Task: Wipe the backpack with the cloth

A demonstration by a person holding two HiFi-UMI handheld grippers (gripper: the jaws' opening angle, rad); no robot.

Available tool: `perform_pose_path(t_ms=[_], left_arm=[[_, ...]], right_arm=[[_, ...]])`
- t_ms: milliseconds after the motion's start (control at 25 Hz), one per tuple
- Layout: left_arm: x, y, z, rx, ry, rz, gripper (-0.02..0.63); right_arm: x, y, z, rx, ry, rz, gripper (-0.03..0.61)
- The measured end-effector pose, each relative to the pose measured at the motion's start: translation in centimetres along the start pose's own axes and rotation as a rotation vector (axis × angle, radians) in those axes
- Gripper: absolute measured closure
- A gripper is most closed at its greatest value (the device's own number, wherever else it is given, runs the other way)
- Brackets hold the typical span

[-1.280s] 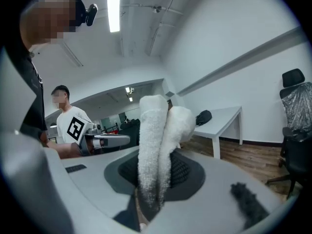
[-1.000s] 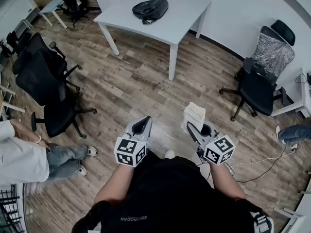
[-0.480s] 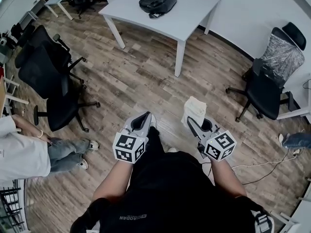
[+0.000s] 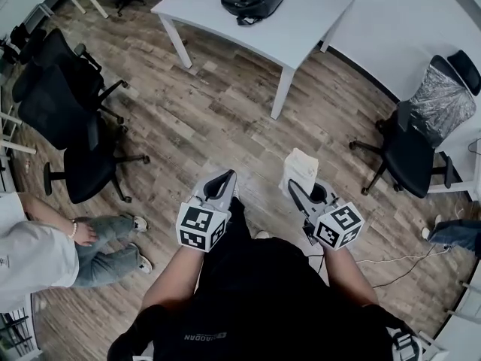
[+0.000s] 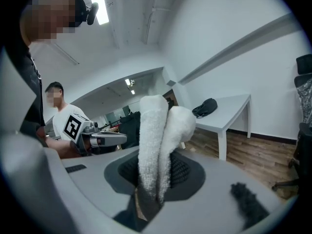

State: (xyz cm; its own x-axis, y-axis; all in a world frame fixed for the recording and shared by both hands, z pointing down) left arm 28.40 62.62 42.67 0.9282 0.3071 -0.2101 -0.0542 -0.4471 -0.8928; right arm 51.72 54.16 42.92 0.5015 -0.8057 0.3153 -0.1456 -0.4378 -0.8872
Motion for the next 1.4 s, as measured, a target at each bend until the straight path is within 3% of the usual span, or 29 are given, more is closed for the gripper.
perform_pose_path(t_ms=[240,520,920,1400], left_arm=[[-6.0,0.6,-2.1,-0.029,0.0,0.018,0.607],[-14.4,3.6,-4.0,0.009,0.011,0.036,0.607],[-25.1,6.0,-3.9,0.004,0.012,0.027,0.607],[-27.8,6.5,-6.0,-0.003,-0.015,0.039,0.607]], right_arm=[[1.5,1.8,-6.3,-0.048,-0.016,-0.022,0.491],[3.0,5.2,-13.9,-0.094,-0.034,-0.008,0.491],[1.9,10.5,-23.2,-0.072,-0.071,0.062,0.491],[2.0,12.2,-27.0,-0.065,-0.06,0.064,0.491]])
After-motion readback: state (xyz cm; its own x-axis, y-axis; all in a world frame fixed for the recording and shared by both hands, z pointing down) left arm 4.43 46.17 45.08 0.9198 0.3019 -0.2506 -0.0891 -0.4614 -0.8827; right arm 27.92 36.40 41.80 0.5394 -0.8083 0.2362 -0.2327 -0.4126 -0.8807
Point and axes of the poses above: the fingertips, and each gripper's own axes: z backward along the fingers, x to its right, y out of its top, the point moved 8 cm from there along z, backward along the fingers, and after that the axes turned 6 degrees about -y, right-handed, at the moved point
